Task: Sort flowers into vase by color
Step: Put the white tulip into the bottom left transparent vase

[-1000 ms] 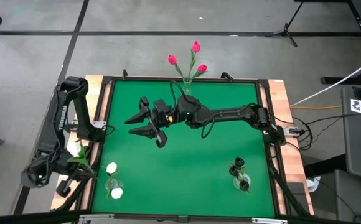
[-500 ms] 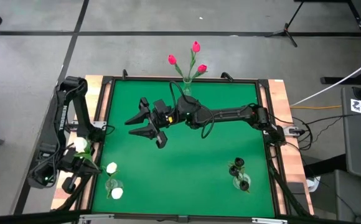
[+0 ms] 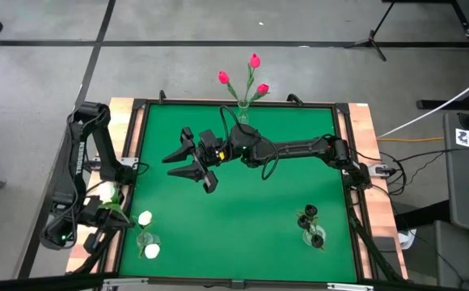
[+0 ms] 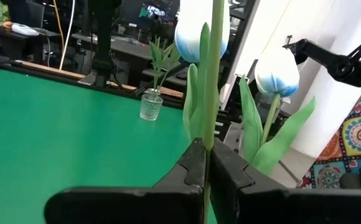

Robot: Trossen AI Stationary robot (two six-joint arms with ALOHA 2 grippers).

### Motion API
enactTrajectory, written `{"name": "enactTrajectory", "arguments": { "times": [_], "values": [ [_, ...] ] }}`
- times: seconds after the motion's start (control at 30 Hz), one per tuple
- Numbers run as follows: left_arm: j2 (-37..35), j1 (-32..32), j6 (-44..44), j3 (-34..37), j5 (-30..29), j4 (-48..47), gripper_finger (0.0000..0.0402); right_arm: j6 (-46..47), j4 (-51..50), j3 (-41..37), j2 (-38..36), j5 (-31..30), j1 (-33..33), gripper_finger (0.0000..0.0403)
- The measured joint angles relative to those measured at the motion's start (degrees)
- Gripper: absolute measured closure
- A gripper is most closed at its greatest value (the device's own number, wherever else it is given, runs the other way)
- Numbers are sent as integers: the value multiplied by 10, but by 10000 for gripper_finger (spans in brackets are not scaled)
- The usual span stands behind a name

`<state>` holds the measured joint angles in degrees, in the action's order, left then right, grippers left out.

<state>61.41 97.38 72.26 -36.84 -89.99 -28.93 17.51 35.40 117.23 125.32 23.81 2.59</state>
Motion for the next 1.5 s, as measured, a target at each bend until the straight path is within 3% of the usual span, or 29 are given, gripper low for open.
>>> {"name": "enactTrajectory", "arguments": {
  "times": [0.5, 0.77, 1.2, 1.5],
  "values": [
    [14, -4, 37, 2, 0, -21, 396, 0, 0, 0, 0, -1, 0, 237],
    [32, -4, 114, 32, 0, -20, 396, 0, 0, 0, 0, -1, 0, 237],
    [36, -4, 123, 37, 17, -19, 393, 0, 0, 0, 0, -2, 0, 237],
    [75, -4, 176, 37, 20, -17, 394, 0, 0, 0, 0, -2, 0, 237]
  ]
}}
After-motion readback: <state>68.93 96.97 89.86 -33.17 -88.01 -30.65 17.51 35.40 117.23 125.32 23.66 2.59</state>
